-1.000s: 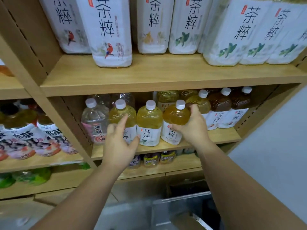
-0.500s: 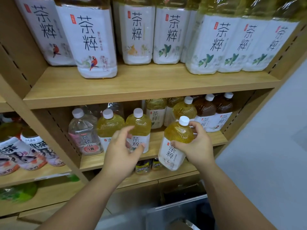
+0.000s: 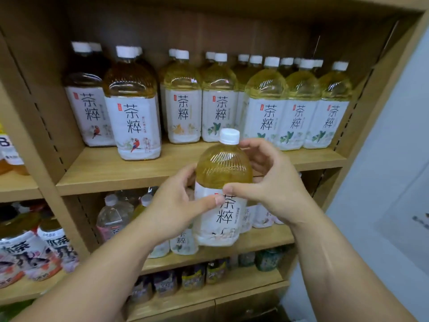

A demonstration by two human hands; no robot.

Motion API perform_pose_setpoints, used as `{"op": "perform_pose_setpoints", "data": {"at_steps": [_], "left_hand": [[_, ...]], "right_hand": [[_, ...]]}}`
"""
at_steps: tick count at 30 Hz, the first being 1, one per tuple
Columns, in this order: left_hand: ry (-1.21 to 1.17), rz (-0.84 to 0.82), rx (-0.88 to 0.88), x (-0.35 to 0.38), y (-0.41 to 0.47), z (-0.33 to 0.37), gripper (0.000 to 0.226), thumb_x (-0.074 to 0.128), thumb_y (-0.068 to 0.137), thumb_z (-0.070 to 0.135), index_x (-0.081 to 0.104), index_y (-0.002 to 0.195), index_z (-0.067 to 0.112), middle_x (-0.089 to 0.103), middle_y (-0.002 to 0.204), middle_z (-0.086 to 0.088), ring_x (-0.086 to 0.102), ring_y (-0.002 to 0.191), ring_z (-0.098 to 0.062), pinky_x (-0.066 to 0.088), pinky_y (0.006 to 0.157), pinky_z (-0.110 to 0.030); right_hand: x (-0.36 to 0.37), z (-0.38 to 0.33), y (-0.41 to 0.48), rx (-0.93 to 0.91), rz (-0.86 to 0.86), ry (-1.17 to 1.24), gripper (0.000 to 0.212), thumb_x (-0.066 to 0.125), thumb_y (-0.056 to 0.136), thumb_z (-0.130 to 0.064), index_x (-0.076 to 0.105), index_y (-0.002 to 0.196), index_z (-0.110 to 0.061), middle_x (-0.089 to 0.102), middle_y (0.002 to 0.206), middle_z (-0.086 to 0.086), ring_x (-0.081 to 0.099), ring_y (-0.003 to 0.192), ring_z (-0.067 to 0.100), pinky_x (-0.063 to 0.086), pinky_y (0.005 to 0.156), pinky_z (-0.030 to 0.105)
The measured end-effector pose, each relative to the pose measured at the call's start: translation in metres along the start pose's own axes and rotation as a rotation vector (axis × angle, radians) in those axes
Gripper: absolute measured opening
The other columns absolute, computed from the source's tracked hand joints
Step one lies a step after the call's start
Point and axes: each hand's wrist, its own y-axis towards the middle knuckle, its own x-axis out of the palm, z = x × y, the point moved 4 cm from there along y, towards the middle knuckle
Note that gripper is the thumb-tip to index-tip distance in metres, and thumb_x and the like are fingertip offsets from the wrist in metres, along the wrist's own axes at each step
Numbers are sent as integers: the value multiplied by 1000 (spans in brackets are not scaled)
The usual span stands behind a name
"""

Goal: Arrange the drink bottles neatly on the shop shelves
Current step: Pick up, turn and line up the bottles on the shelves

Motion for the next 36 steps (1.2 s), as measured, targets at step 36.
{"op": "perform_pose_setpoints", "data": {"at_steps": [36], "left_hand": [[848, 421, 88, -53, 50, 24, 54, 52, 101, 9, 39, 153, 8, 47, 153, -13, 45, 141, -28, 38, 117, -45]], "right_hand": [[78, 13, 120, -39, 199, -259, 58, 75, 89, -33, 50, 142, -34, 67, 119, -19, 63, 109, 3, 50, 86, 17]]}}
